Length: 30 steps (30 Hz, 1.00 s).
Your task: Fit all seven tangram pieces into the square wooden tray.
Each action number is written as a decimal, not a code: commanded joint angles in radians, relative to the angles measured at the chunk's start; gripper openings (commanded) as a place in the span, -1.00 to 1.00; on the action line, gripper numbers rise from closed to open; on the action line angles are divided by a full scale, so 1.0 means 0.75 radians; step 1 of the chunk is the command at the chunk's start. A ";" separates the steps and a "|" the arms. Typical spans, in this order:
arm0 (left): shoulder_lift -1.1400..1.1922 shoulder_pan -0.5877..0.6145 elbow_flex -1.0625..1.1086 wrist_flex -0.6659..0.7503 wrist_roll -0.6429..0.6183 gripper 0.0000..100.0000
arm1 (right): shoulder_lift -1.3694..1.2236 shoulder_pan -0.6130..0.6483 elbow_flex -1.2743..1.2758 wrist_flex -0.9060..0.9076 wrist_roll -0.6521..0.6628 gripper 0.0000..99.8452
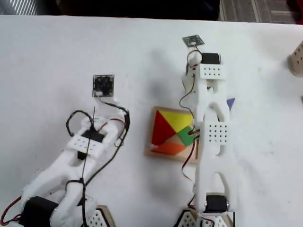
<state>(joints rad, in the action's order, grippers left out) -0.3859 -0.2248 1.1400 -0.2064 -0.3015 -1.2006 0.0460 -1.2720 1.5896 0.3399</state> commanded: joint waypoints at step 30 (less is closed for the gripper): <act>-0.038 0.019 -0.025 0.037 0.018 -0.95 | 0.152 -0.081 -0.010 0.171 0.063 -0.96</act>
<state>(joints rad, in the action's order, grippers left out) -0.3859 -0.2202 1.1400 -0.2064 -0.3015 -1.1792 0.0092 -1.2750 1.7001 0.3767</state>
